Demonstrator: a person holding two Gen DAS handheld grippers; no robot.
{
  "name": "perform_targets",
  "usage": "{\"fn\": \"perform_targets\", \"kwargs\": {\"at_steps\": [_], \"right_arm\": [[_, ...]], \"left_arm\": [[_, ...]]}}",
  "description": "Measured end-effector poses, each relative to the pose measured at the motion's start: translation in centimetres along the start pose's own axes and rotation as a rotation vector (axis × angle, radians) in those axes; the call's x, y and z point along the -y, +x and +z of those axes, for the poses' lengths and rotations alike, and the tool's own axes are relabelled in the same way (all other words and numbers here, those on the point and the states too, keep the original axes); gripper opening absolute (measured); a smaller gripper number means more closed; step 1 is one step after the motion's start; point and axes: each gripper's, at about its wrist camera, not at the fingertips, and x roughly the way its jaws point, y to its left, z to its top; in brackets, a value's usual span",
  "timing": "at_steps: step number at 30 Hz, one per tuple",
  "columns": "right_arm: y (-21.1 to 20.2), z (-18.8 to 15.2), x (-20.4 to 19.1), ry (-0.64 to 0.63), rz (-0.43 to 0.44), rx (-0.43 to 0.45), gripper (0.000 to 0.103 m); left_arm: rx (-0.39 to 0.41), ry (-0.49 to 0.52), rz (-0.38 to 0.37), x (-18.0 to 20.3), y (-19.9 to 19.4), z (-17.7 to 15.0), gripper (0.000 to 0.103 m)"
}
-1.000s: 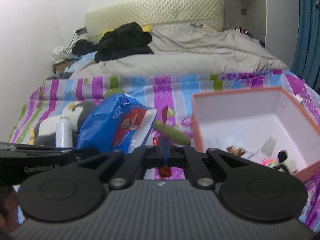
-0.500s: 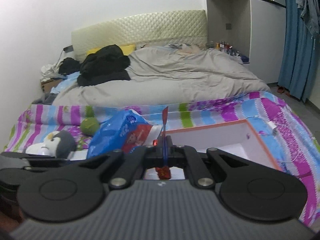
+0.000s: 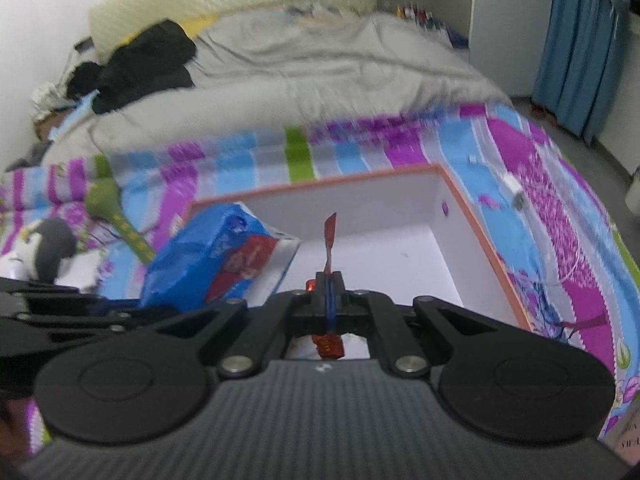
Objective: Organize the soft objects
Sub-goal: 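Carry the blue snack bag and red wrapper with both tools over the pink box, then open both tools releasing the snack bag and red wrapper into the box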
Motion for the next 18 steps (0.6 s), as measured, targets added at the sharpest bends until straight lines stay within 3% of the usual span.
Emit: {"fn": "perform_targets", "kwargs": {"at_steps": [5, 7, 15, 17, 18], "right_arm": [[3.7, -1.0, 2.8, 0.068, -0.009, -0.068, 0.004], [4.7, -1.6, 3.6, 0.082, -0.012, -0.088, 0.004], [6.4, -2.4, 5.4, 0.115, -0.011, -0.119, 0.005], [6.3, -2.4, 5.5, 0.113, -0.009, -0.114, 0.006], [6.2, -2.4, 5.5, 0.115, -0.005, -0.114, 0.006]], "left_arm": [[-0.060, -0.030, -0.013, -0.8, 3.7, 0.6, 0.015], [-0.068, -0.016, 0.016, -0.6, 4.7, 0.5, 0.015], [-0.079, 0.009, 0.029, -0.1, 5.9, 0.3, 0.015], [-0.073, 0.016, 0.033, 0.1, 5.6, 0.3, 0.024], [-0.067, 0.016, 0.029, 0.2, 5.4, 0.3, 0.039]]}}
